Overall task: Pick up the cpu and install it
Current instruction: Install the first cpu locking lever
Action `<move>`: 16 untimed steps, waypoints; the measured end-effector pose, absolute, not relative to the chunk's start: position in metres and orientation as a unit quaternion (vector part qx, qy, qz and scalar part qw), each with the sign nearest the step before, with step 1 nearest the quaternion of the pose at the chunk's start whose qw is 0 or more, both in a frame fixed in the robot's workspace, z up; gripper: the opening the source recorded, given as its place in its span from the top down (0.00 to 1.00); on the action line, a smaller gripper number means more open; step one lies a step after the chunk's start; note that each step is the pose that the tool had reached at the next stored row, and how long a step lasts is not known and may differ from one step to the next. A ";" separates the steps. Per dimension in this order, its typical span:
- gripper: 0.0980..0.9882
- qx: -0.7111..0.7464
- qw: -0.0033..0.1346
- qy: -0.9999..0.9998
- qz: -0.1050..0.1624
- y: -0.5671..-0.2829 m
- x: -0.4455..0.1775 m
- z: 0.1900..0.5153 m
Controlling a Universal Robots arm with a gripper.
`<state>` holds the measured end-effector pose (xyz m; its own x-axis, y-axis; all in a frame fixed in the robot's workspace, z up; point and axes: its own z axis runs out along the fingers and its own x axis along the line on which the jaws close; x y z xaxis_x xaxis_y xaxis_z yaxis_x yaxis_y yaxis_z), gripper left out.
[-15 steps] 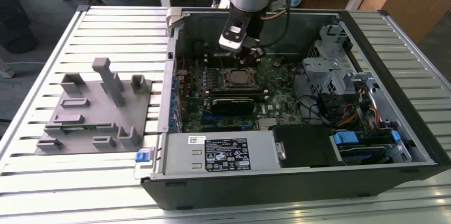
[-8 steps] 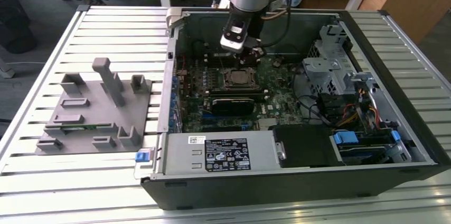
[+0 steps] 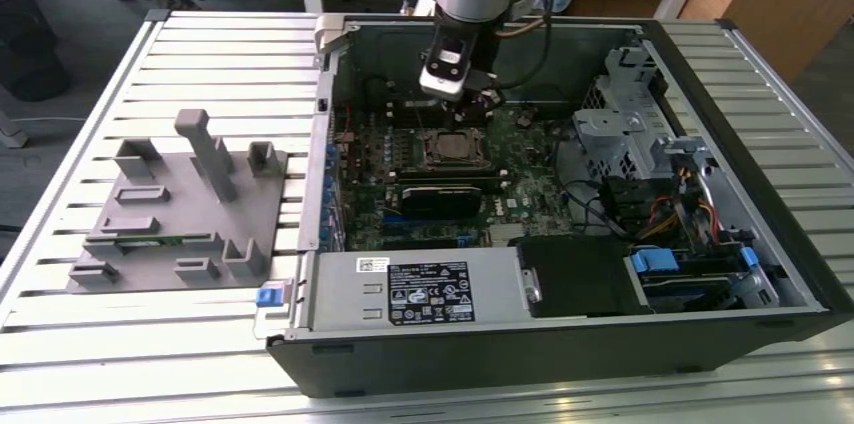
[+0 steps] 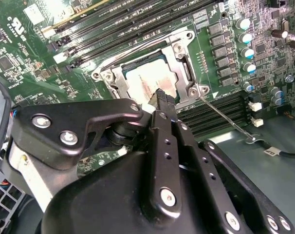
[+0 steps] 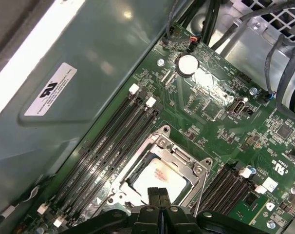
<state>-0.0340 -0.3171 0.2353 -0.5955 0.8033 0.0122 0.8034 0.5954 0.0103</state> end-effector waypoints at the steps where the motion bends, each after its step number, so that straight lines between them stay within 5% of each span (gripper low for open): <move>1: 0.99 -0.448 0.003 -0.894 -0.007 -0.317 -0.034 0.235; 16: 0.99 -0.428 0.003 -0.904 -0.007 -0.317 -0.034 0.235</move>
<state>-0.0340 -0.3171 0.2353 -0.6332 0.7739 0.0122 0.7740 0.6331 0.0103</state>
